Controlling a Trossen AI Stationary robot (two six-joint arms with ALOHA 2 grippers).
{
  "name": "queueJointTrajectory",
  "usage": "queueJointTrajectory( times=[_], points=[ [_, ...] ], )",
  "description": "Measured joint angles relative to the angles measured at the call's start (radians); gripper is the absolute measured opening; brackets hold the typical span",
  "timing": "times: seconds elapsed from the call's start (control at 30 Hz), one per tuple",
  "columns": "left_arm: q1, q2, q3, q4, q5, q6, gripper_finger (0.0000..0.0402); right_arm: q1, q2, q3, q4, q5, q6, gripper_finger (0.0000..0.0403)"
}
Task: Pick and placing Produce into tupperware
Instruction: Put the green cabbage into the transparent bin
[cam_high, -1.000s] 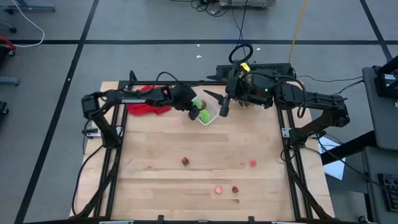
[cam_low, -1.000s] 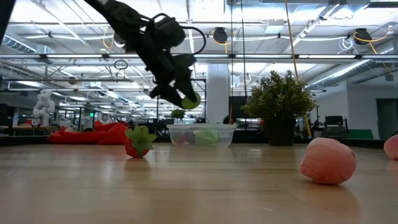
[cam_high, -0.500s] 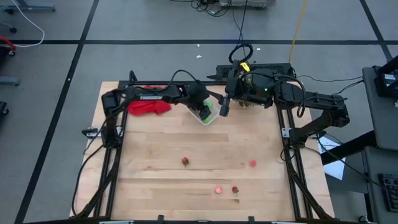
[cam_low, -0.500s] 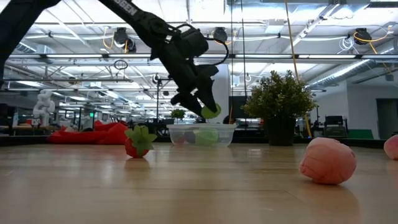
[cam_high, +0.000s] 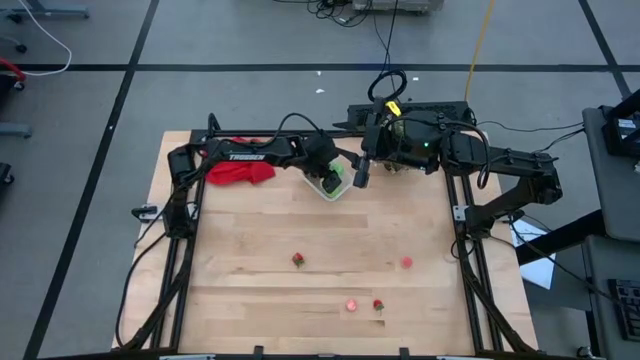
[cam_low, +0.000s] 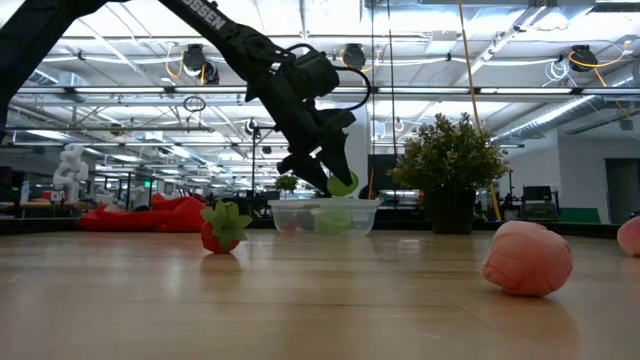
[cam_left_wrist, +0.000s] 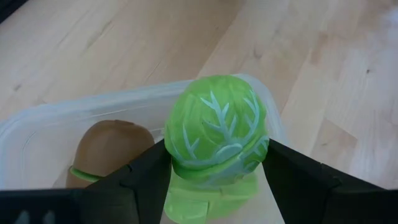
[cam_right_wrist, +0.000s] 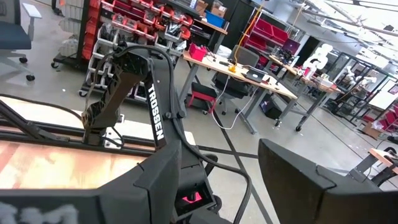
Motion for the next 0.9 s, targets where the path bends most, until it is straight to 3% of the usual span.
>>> queueJointTrajectory(
  times=[0.9],
  points=[
    [0.008, 0.0, -0.001, 0.017, 0.0, -0.002, 0.0241, 0.0, 0.0, 0.0, 0.001, -0.001, 0.0, 0.0205]
  ],
)
